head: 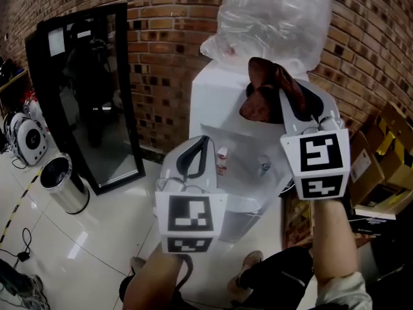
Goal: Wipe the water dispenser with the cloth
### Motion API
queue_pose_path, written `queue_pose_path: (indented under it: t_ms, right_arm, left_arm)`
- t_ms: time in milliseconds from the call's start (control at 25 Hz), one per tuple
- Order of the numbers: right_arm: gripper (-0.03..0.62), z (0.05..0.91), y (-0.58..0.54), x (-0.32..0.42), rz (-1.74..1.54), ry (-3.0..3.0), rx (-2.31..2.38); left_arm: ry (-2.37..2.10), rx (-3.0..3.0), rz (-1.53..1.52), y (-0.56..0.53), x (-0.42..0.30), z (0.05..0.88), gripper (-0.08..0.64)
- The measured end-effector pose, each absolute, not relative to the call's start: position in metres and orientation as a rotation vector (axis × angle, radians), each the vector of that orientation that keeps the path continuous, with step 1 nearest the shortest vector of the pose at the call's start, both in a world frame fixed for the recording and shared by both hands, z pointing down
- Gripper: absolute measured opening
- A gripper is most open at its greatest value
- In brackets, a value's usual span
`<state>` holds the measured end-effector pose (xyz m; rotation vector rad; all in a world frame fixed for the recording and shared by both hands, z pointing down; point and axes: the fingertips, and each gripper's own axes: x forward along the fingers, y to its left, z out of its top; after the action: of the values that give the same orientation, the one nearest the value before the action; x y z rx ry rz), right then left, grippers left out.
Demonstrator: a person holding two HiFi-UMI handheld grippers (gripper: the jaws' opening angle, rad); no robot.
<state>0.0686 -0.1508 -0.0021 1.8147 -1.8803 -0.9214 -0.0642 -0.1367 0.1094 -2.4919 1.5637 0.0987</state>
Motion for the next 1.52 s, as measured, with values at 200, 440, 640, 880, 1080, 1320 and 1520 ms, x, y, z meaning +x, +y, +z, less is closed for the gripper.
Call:
queue_pose_path:
  t_ms: [200,440,640,880,1080,1320,1520]
  right_arm:
    - [0.086,-0.001,-0.132,0.119,-0.838,-1.867,1.962]
    - [0.084,0.008,-0.115,0.172,-0.739,-1.824,2.075]
    - [0.083,0.013,-0.108,0.191,-0.722,-1.831,2.109]
    - [0.084,0.012,-0.081,0.148,-0.839,-1.994,2.094]
    - [0.084,0.046,-0.092,0.024,-0.927,-2.213,1.820]
    - [0.086,0.078,-0.133,-0.053,-0.887,-2.222,1.662]
    - [0.087,0.071,-0.165,-0.058,-0.888,-2.166,1.752]
  left_arm:
    - [1.525,-2.456,0.111,-0.126,-0.040,0.076,0.000]
    - [1.457,-2.513,0.075,-0.119,0.000,0.073,0.000]
    - [1.445,-2.525,0.084,-0.115,0.017,0.073,0.000]
    - [1.560,-2.501,0.132,-0.123,-0.028,0.096,0.000]
    - [1.819,-2.447,0.238,-0.150,-0.112,0.113,0.000]
    - [2.002,-2.289,0.178,-0.155,-0.180,0.119,0.000]
    - [1.990,-2.286,0.140,-0.159,-0.189,0.120,0.000]
